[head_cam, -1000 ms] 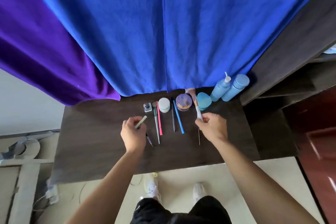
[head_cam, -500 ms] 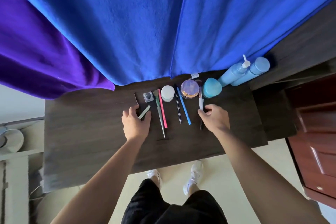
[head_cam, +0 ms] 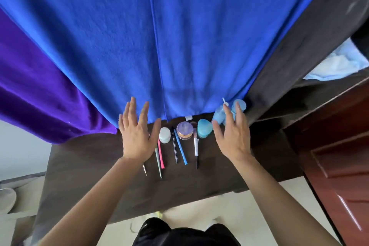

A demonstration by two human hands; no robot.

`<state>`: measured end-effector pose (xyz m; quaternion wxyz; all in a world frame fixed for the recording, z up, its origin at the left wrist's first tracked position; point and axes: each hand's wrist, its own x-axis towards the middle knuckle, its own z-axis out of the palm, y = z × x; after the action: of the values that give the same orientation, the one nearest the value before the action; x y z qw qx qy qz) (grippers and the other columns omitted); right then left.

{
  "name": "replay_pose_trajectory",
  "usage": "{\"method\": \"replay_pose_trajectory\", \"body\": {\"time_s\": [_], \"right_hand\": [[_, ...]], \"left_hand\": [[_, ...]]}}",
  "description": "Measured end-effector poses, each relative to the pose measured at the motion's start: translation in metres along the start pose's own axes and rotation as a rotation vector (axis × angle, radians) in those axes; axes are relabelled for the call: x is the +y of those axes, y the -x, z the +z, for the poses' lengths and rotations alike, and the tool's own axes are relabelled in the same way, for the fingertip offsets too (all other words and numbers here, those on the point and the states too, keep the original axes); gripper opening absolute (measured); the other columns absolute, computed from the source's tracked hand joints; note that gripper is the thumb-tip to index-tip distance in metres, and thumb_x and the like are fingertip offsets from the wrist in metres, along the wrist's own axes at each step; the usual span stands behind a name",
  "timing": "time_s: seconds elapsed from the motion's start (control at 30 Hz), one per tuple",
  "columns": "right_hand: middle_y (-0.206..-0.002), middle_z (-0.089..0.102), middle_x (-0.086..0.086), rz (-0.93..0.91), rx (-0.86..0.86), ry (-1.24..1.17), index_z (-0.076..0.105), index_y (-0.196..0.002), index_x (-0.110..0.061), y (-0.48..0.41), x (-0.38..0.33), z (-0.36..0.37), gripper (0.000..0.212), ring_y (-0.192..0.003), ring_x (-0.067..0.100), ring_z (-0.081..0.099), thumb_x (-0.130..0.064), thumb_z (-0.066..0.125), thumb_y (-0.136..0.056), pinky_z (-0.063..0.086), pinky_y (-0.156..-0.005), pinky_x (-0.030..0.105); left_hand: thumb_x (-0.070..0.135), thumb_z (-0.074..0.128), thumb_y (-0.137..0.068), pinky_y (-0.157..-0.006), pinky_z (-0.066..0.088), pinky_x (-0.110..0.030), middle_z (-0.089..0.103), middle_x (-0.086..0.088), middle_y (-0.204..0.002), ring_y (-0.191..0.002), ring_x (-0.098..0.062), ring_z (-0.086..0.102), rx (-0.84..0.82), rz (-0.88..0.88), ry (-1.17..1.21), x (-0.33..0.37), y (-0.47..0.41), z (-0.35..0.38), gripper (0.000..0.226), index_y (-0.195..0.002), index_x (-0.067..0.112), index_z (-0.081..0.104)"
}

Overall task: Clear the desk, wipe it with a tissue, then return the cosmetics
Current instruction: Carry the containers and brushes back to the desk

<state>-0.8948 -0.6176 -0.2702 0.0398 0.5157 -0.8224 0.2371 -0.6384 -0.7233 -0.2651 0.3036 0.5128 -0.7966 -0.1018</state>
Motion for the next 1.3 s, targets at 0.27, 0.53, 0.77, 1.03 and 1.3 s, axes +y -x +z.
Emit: {"method": "replay_pose_trajectory", "body": {"time_s": [0.27, 0.53, 0.77, 1.03, 1.3], "right_hand": [[-0.167, 0.002, 0.017, 0.268, 0.354, 0.242, 0.029, -0.157, -0.018, 0.055, 0.041, -0.102, 0.070, -0.154, 0.035, 0.007, -0.055, 0.046, -0.100, 0.020, -0.121, 0.052], [-0.168, -0.002, 0.011, 0.732, 0.447, 0.513, 0.021, -0.159, -0.023, 0.255, 0.056, -0.180, 0.077, -0.155, 0.034, 0.000, -0.061, 0.044, -0.096, 0.015, -0.121, 0.060], [-0.167, 0.003, 0.014, 1.020, 0.626, 0.653, 0.021, -0.159, -0.021, 0.425, 0.063, -0.278, 0.078, -0.154, 0.035, 0.002, -0.059, 0.046, -0.096, 0.018, -0.120, 0.060], [-0.168, -0.002, 0.009, 1.331, 0.677, 0.631, 0.020, -0.160, -0.024, 0.644, 0.108, -0.340, 0.077, -0.155, 0.031, -0.001, -0.063, 0.041, -0.096, 0.017, -0.121, 0.058], [-0.168, 0.000, 0.008, 1.541, 0.705, 0.558, 0.010, -0.160, -0.031, 0.817, 0.165, -0.415, 0.078, -0.155, 0.029, 0.002, -0.071, 0.031, -0.096, 0.020, -0.121, 0.055]], "left_hand": [[0.052, 0.044, -0.095, -0.114, 0.020, -0.061, 0.017, -0.016, -0.163, -0.149, -0.038, 0.018, -0.077, 0.385, 0.201, 0.095, -0.028, 0.011, 0.065, -0.150, 0.017, 0.039], [0.048, 0.040, -0.098, -0.115, 0.021, -0.062, 0.019, -0.018, -0.162, -0.150, -0.037, 0.017, -0.412, 0.818, 0.496, 0.227, 0.063, 0.024, 0.065, -0.151, 0.011, 0.038], [0.052, 0.037, -0.099, -0.117, 0.017, -0.061, 0.013, -0.012, -0.165, -0.152, -0.032, 0.010, -0.578, 1.116, 0.667, 0.355, 0.206, -0.007, 0.066, -0.155, 0.018, 0.030], [0.052, 0.037, -0.099, -0.119, 0.013, -0.058, 0.006, -0.008, -0.166, -0.153, -0.028, 0.003, -0.707, 1.355, 0.759, 0.489, 0.429, -0.028, 0.067, -0.156, 0.019, 0.027], [0.055, 0.033, -0.099, -0.119, 0.015, -0.060, 0.005, -0.006, -0.166, -0.153, -0.026, 0.002, -0.870, 1.501, 0.738, 0.594, 0.613, -0.049, 0.067, -0.156, 0.022, 0.026]]}}
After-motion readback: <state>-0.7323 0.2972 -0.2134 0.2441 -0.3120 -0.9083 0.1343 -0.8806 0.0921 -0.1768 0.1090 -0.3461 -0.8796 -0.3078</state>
